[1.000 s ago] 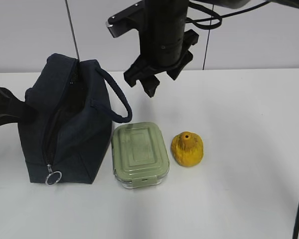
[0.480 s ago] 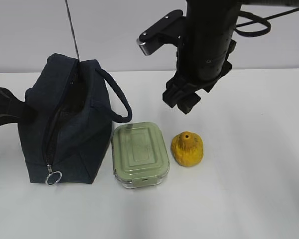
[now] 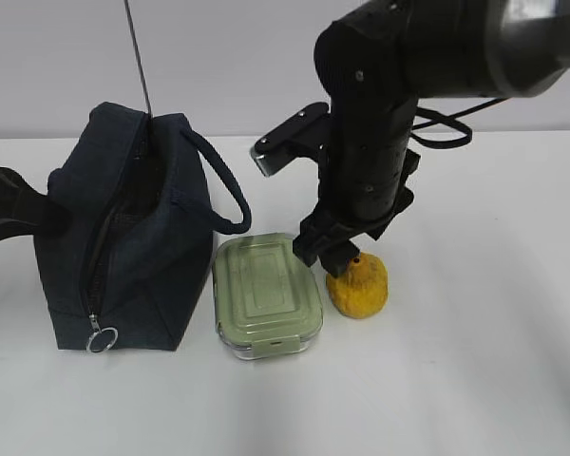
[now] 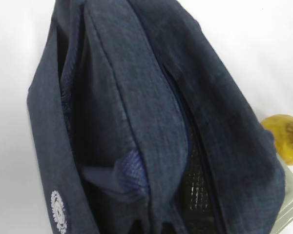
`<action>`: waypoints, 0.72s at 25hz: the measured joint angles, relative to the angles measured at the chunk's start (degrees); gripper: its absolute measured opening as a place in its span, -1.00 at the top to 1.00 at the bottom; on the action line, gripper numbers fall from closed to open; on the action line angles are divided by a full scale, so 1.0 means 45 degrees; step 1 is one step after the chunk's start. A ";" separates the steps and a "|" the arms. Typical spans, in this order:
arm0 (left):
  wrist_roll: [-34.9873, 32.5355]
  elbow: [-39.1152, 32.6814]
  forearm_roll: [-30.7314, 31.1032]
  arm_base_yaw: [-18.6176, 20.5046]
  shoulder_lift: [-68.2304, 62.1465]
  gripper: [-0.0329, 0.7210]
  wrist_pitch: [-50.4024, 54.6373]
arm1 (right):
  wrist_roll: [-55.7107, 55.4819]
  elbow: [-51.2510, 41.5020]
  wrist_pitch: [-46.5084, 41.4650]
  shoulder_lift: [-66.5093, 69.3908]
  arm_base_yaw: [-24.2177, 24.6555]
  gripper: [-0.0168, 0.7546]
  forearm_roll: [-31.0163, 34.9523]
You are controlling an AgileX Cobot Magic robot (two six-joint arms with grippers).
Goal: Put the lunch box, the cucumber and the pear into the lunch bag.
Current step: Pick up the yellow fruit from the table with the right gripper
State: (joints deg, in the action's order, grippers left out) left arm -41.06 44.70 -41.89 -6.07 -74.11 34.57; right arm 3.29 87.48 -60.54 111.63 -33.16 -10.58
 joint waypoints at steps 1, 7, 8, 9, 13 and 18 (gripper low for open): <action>0.0000 0.0000 0.0011 0.0000 0.0000 0.91 0.0000 | 0.0000 -0.0031 0.0000 0.0072 0.0000 -0.38 0.0008; 0.0000 0.0000 0.0022 0.0000 0.0000 0.91 0.0000 | 0.0000 -0.0040 0.0000 0.0639 0.0000 -0.38 0.0040; 0.0000 0.0000 0.0022 0.0000 0.0000 0.91 0.0000 | 0.0000 -0.0040 0.0000 0.0723 0.0000 -0.38 0.0040; 0.0000 0.0000 0.0022 0.0000 0.0000 0.91 0.0000 | 0.0000 -0.0040 0.0017 0.0822 0.0000 -0.38 0.0013; 0.0000 0.0000 0.0022 0.0000 0.0000 0.91 0.0000 | -0.0306 -0.0040 0.0175 0.1083 0.0000 -0.30 -0.0402; 0.0000 0.0000 0.0035 0.0000 0.0000 0.91 0.0000 | -0.0954 -0.0040 0.0272 0.1093 0.0030 0.52 -0.1361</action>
State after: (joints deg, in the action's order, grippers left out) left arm -41.06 44.70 -41.73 -6.07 -74.11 34.57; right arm -1.00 87.30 -59.31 116.55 -33.02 -16.70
